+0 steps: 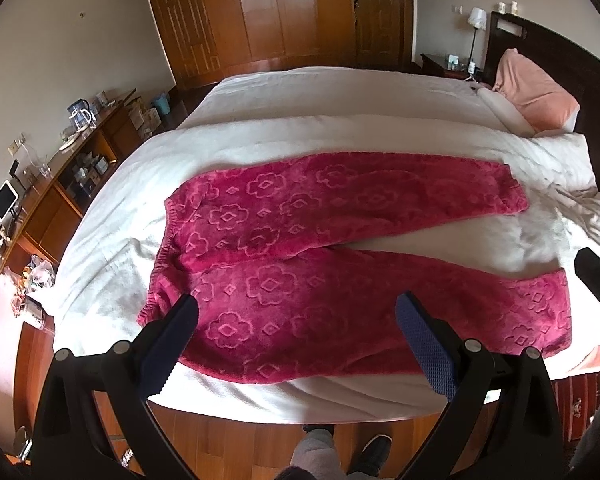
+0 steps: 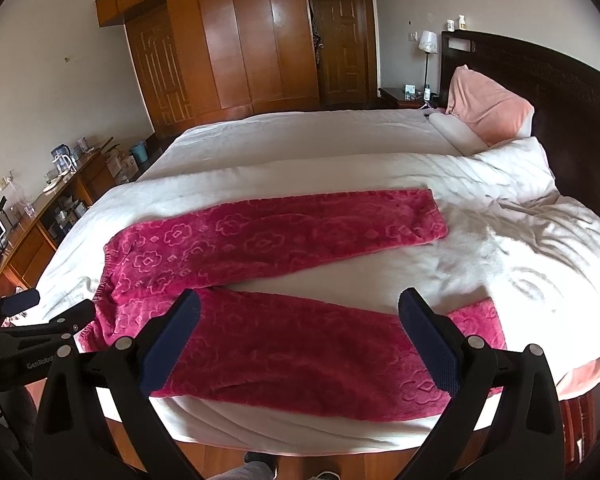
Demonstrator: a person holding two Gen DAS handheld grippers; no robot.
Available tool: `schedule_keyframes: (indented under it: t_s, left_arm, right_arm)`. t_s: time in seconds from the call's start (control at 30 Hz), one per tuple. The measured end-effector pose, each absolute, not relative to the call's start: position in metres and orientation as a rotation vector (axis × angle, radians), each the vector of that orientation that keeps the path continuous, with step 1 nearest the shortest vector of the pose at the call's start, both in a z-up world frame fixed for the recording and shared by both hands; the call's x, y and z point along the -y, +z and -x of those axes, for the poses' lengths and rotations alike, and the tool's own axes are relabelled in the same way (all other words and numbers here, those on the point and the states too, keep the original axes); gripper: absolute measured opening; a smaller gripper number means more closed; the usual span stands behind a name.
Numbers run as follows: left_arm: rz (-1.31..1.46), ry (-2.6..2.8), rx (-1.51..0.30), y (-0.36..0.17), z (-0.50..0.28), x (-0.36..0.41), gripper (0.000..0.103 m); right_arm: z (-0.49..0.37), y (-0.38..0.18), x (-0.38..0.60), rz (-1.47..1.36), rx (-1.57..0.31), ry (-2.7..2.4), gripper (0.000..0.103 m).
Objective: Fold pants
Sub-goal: 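Move both grippers toward the waistband of the pink fleece pants, then lower both grippers onto the pants and close them on the fabric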
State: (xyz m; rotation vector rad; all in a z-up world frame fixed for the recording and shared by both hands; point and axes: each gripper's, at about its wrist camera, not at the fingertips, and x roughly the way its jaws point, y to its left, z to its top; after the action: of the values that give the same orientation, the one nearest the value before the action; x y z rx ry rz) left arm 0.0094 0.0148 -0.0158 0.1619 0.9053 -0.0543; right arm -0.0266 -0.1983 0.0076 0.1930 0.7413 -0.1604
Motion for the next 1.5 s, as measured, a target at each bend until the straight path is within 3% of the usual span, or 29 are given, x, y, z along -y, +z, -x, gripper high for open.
schedule_keyframes:
  t_s: [1.5]
  left_arm:
    - [-0.142, -0.142, -1.074, -0.069, -0.158, -0.055, 0.098]
  right_arm:
    - [-0.111, -0.05, 0.197, -0.359, -0.923, -0.191, 0.1]
